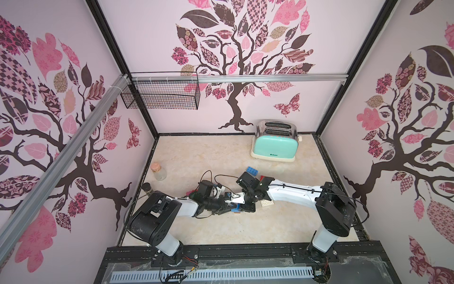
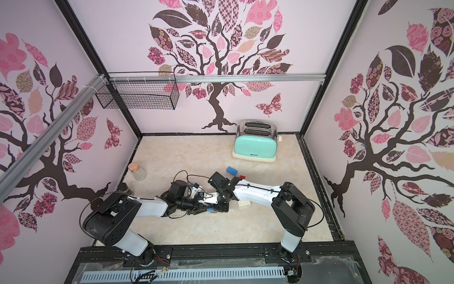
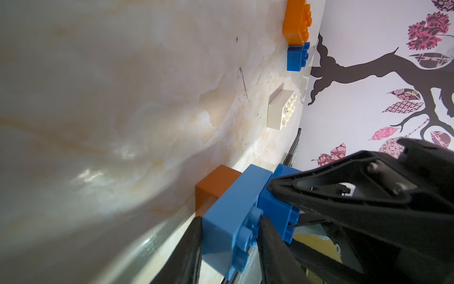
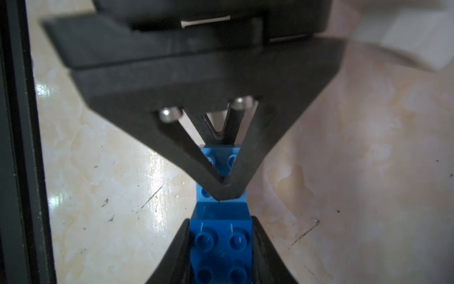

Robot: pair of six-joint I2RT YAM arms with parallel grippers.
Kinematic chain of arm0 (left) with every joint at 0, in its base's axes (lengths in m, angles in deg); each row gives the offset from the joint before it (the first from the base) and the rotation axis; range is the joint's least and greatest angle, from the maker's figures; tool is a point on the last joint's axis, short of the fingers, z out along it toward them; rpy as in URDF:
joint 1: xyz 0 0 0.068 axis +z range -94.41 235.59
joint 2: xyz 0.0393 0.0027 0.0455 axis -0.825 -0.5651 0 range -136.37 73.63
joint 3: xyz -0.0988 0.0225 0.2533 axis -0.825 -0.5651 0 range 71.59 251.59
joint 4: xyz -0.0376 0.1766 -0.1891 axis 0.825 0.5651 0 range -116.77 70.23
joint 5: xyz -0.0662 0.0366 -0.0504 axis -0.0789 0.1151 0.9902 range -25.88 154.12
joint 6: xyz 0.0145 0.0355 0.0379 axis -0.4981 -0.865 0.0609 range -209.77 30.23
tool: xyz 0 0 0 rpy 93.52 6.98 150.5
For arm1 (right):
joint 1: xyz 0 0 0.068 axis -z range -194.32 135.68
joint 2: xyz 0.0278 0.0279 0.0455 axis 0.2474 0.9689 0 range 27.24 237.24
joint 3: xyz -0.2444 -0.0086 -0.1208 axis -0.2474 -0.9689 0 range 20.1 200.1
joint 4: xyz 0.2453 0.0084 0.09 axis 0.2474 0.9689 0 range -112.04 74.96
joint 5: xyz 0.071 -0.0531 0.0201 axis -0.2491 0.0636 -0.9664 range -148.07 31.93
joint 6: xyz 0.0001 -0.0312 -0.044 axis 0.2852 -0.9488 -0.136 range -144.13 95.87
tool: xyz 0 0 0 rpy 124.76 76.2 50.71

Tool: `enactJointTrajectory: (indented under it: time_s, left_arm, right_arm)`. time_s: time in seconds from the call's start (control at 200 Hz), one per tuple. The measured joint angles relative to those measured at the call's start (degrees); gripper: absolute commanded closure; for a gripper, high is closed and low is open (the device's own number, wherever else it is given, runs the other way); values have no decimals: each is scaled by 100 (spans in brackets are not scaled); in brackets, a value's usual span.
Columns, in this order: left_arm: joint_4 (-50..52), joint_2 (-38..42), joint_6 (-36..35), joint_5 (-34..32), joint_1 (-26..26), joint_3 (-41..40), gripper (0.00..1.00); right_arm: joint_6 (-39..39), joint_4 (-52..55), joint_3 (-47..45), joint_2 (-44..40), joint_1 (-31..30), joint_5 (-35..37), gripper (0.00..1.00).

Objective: Assemble a heart with lego
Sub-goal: Assemble the lego brick with the lego brick, then pick up the lego brick from the center of the board.

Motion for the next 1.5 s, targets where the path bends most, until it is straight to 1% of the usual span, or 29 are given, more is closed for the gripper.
enactJointTrajectory:
  time_s: [0.125,0.23,0.375,0.57,0.575,0.58,0.585,0.59,0.595,0.605,0.62,0.705,0.905,0.99,1.07,1.175,1.221,1.316,1.401,1.496]
  left_arm:
    - [2,0,-15,0,2,0,62]
    - [4,0,-26,2,7,0,61]
    - [39,17,-7,-17,9,2,57]
    - [382,208,90,-179,13,37,48]
    - [389,214,83,-181,13,39,47]
    - [393,219,79,-181,13,42,47]
    - [402,223,83,-184,13,44,47]
    - [409,225,85,-184,13,44,46]
    - [420,232,94,-192,13,48,46]
    - [431,238,101,-197,13,50,46]
    - [450,251,87,-203,15,57,45]
    - [531,328,114,-260,28,79,41]
    - [962,599,57,-343,50,256,40]
    - [1169,761,-15,-396,68,334,40]
    - [1368,942,-79,-433,118,352,39]
    - [1698,1220,-195,-485,245,391,38]
    - [1814,1331,-238,-496,330,415,38]
    - [2015,1513,-343,-503,520,472,38]
    - [2157,1593,-420,-501,649,485,38]
    - [2319,1587,-520,-470,675,505,38]
  right_arm:
    - [-15,66,44,72,26,-70,73]
    - [-11,52,39,57,22,-20,70]
    - [11,-4,-9,-42,-11,26,59]
    - [13,269,-92,-26,-87,17,42]
    - [24,275,-92,-26,-90,17,41]
    - [44,293,-92,-26,-87,15,33]
    - [44,297,-92,-26,-87,13,29]
    - [37,299,-92,-26,-87,7,15]
    - [15,310,-90,-26,-90,7,8]
    - [33,323,-87,-26,-90,0,2]
    - [66,348,-81,-26,-90,-13,1]
    - [63,422,-70,-55,-90,-46,0]
    - [221,424,-70,-522,-70,-31,0]
    - [446,282,-76,-822,17,87,0]
    - [802,-63,-221,-1209,203,210,1]
    - [1423,-662,-649,-1928,428,645,1]
    - [1707,-879,-852,-2232,492,973,1]
    - [2044,-1211,-1237,-2704,566,1351,1]
    - [2280,-1281,-1440,-2922,870,1300,6]
    - [2688,-1272,-1373,-2787,1742,1147,7]
